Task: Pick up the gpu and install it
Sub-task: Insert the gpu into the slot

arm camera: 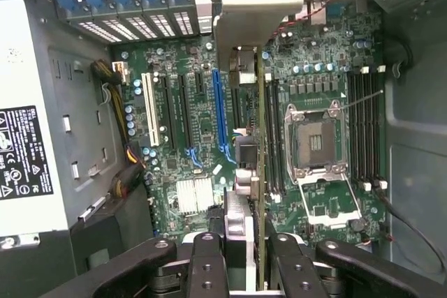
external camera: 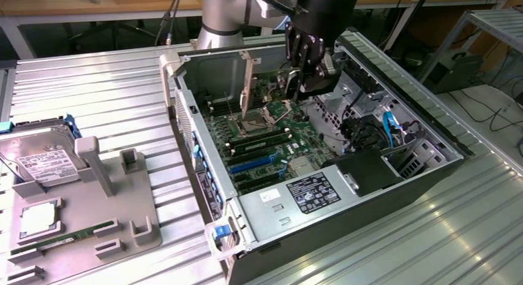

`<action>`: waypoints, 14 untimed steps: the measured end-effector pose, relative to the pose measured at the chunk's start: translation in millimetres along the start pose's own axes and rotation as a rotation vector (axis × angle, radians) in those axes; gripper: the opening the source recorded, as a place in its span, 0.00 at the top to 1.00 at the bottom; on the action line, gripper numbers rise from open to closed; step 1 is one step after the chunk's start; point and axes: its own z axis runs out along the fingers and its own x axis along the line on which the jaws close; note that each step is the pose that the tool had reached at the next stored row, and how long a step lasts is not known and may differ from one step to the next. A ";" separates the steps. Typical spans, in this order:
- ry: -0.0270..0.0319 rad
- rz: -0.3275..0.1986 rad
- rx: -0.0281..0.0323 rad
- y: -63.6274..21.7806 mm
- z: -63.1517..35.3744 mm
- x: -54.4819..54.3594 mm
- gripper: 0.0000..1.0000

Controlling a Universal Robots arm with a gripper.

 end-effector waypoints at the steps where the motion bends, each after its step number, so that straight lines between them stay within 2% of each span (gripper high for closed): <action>1: 0.0000 -0.007 -0.0034 0.8 0.6 0.1 0.71; 4: -0.0009 -0.037 -0.0114 1.9 2.8 0.3 0.71; 11: -0.0019 -0.064 -0.0168 5.4 9.8 0.8 0.71; 14: -0.0017 -0.072 -0.0245 6.3 12.7 0.9 0.71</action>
